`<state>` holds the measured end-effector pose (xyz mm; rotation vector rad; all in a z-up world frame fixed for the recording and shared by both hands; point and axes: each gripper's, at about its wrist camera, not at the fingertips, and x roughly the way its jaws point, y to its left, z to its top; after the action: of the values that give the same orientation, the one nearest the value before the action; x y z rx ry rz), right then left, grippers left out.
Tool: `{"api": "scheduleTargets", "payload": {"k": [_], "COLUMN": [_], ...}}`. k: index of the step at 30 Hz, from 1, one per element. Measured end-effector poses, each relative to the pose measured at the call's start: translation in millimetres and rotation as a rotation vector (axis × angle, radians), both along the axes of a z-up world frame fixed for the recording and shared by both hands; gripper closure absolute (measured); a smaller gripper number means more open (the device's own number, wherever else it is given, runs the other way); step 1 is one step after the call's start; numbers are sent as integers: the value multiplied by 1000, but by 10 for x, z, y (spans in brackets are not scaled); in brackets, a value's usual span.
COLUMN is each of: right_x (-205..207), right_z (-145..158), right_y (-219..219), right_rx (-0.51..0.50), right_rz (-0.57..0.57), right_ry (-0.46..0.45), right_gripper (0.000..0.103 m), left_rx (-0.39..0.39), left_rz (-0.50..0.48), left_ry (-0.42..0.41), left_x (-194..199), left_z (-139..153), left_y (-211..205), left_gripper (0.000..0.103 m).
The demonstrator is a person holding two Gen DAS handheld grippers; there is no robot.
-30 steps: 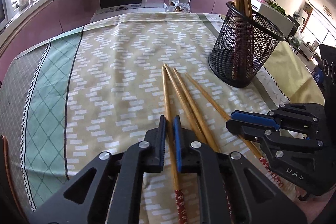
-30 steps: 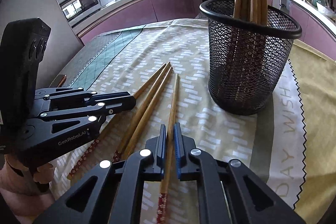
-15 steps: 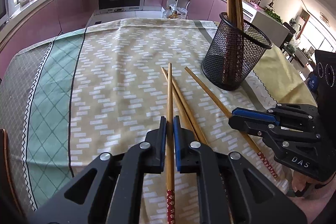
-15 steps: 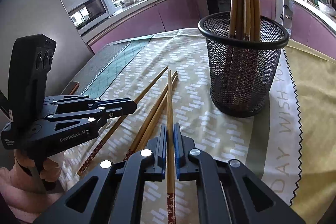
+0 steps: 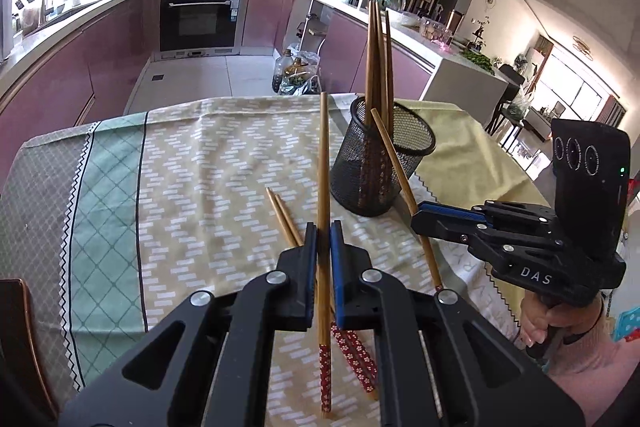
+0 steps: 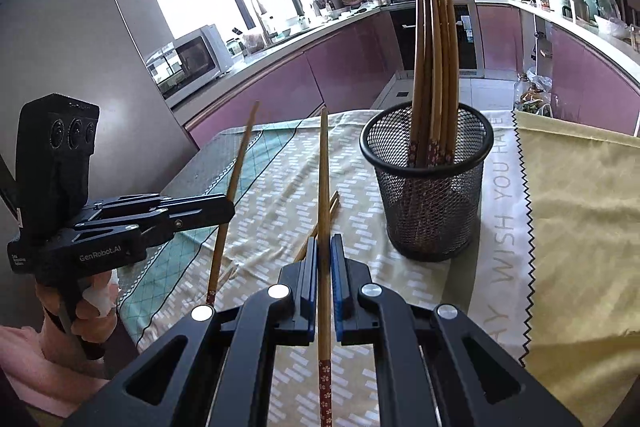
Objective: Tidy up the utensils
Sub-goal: 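Lift both held chopsticks upright and carry them over the mesh cup, then lower both chopsticks into the cup and open both grippers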
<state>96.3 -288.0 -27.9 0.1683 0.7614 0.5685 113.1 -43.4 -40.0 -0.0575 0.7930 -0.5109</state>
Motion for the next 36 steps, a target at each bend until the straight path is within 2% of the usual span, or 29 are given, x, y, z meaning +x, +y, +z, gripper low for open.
{"api": "scheduleTargets", "payload": {"k": [12,36], "right_x": [-28,150], "right_z": [298,1144], "right_y": [-256,-600], "right_rx": [51,35], "right_rz": [-37,-107], "right_ry": [-95,-324], "right_gripper": [97,97], "left_rx": [-93,-140], "left_rz": [-39,-57], "left_ry": [-96,-268], "left_x": [-60,219], "left_z": [506,1278], "left_y": [49,-305], "left_gripper": [96,96]}}
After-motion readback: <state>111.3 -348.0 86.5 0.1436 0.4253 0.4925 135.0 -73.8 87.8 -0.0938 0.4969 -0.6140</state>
